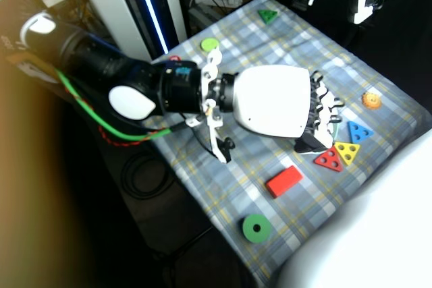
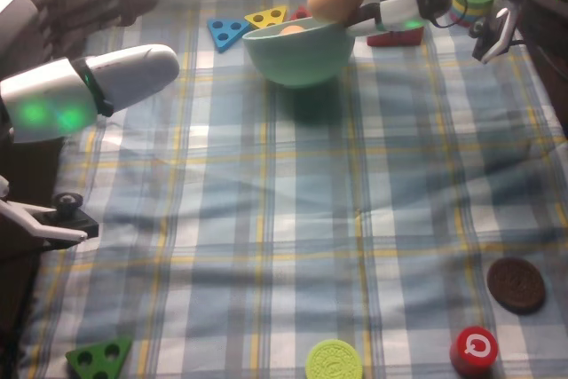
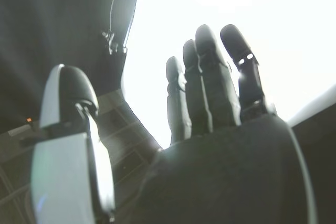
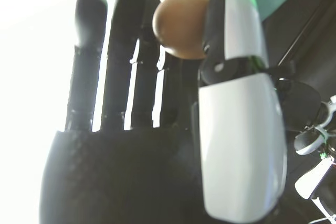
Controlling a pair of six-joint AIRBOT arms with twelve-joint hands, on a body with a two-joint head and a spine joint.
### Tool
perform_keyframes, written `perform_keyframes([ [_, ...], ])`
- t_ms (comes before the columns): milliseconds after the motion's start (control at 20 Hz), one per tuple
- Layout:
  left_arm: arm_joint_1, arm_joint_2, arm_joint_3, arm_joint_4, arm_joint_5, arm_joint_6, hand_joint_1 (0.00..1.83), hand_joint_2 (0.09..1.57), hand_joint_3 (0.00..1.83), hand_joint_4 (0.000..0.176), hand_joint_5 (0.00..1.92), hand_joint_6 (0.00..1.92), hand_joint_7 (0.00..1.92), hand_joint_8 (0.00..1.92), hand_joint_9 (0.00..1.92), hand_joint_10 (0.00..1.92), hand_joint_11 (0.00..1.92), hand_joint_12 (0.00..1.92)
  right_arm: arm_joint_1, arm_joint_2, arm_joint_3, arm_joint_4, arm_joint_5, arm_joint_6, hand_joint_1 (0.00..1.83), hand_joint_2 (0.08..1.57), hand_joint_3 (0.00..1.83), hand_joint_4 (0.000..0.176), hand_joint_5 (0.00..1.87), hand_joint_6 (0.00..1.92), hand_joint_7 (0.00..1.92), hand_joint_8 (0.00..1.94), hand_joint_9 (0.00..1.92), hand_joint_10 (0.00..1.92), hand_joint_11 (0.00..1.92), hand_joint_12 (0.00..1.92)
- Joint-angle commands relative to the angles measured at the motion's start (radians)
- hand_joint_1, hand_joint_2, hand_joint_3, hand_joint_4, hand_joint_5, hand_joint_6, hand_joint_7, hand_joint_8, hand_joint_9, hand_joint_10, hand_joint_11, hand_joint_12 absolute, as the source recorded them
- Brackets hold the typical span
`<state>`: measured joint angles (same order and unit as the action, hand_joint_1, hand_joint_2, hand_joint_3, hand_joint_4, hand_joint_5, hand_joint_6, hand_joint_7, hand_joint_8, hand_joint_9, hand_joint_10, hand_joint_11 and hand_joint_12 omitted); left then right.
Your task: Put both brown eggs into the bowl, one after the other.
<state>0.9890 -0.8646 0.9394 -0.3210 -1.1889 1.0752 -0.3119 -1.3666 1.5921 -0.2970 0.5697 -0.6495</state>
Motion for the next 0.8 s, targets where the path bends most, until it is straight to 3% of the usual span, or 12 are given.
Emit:
perform_keyframes([
  [0,-0.011,-0.002,0.006,0.012,-0.121,-0.017,0.87,0.94,0.0,0.047,0.47,0.0,0.49,0.0,0.49,0.0,0.0,1.19,0.017,0.004,0.001,0.015,0.1,-0.001,1.26,1.03,0.0,0.026,1.12,0.81,1.25,0.5,1.02,1.08,0.81,1.62],
  [50,-0.01,-0.002,0.006,0.012,-0.123,-0.021,0.88,0.94,0.0,0.037,0.48,0.0,0.48,0.0,0.48,0.0,0.0,1.18,0.016,0.004,-0.005,0.009,0.098,-0.001,1.26,1.03,0.0,0.008,1.11,0.85,1.31,0.36,1.05,0.93,0.69,1.57],
  [100,-0.009,-0.002,0.006,0.012,-0.124,-0.024,0.87,0.95,0.0,0.032,0.47,0.0,0.48,0.0,0.48,0.0,0.0,1.18,0.014,0.004,-0.01,0.0,0.097,-0.001,1.26,1.02,0.0,0.01,1.12,0.83,1.33,0.29,1.03,0.75,0.52,1.52],
  [150,-0.007,-0.002,0.006,0.012,-0.125,-0.03,0.86,0.95,0.0,0.026,0.47,0.0,0.48,0.0,0.48,0.0,0.0,1.18,0.014,0.004,-0.019,-0.025,0.086,-0.001,1.26,1.04,0.0,0.0,1.14,0.84,1.21,0.47,0.98,0.37,0.38,1.27],
  [200,-0.006,-0.002,0.007,0.011,-0.126,-0.033,0.86,0.95,0.0,0.026,0.47,0.0,0.48,0.0,0.48,0.0,0.0,1.18,0.014,0.004,-0.024,-0.041,0.077,-0.001,1.26,1.04,0.0,0.0,1.14,0.84,1.21,0.47,0.98,0.37,0.38,1.27],
  [250,-0.004,-0.003,0.007,0.009,-0.127,-0.035,0.88,0.95,0.0,0.022,0.47,0.0,0.48,0.0,0.48,0.0,0.0,1.18,0.011,0.004,-0.029,-0.053,0.071,-0.001,1.25,1.08,0.01,0.0,1.08,0.98,1.05,0.72,0.95,0.16,0.35,1.16],
  [350,-0.003,-0.004,0.007,0.008,-0.13,-0.037,0.89,0.95,0.0,0.021,0.47,0.0,0.48,0.0,0.48,0.0,0.0,1.18,0.004,0.004,-0.038,-0.055,0.071,-0.001,1.25,1.07,0.0,0.0,1.08,0.97,1.08,0.68,0.96,0.11,0.3,1.11],
  [400,-0.003,-0.004,0.006,0.008,-0.134,-0.042,0.88,0.96,0.0,0.03,0.47,0.0,0.49,0.0,0.48,0.0,0.0,1.19,-0.004,0.004,-0.044,-0.058,0.071,-0.001,1.26,1.06,0.0,0.0,1.11,0.91,1.08,0.68,0.97,0.05,0.18,1.11],
  [500,-0.002,-0.004,0.006,0.008,-0.137,-0.044,0.89,0.96,0.0,0.024,0.47,0.0,0.5,0.0,0.49,0.0,0.0,1.2,-0.012,0.004,-0.045,-0.058,0.071,-0.001,1.25,1.06,0.0,0.0,1.1,0.87,1.1,0.69,1.06,0.08,0.25,1.22],
  [550,-0.002,-0.004,0.006,0.007,-0.138,-0.045,0.88,0.96,0.0,0.035,0.47,0.0,0.5,0.0,0.48,0.0,0.0,1.19,-0.018,0.004,-0.047,-0.058,0.071,-0.001,1.24,1.07,0.0,0.0,1.06,0.94,1.1,0.7,1.03,0.05,0.03,1.2],
  [650,-0.001,-0.006,0.007,0.006,-0.138,-0.047,0.89,0.95,0.0,0.033,0.48,0.0,0.5,0.0,0.48,0.0,0.0,1.19,-0.023,0.004,-0.048,-0.058,0.07,-0.001,1.24,1.09,0.0,0.0,1.05,0.99,1.01,0.81,0.98,0.02,0.04,1.24],
  [750,0.0,-0.009,0.008,0.004,-0.138,-0.05,0.89,0.96,0.0,0.043,0.47,0.0,0.49,0.0,0.47,0.0,0.0,1.17,-0.023,0.004,-0.05,-0.064,0.068,-0.001,1.24,1.1,0.0,0.0,1.05,0.99,0.97,0.88,1.01,0.04,0.34,1.23],
])
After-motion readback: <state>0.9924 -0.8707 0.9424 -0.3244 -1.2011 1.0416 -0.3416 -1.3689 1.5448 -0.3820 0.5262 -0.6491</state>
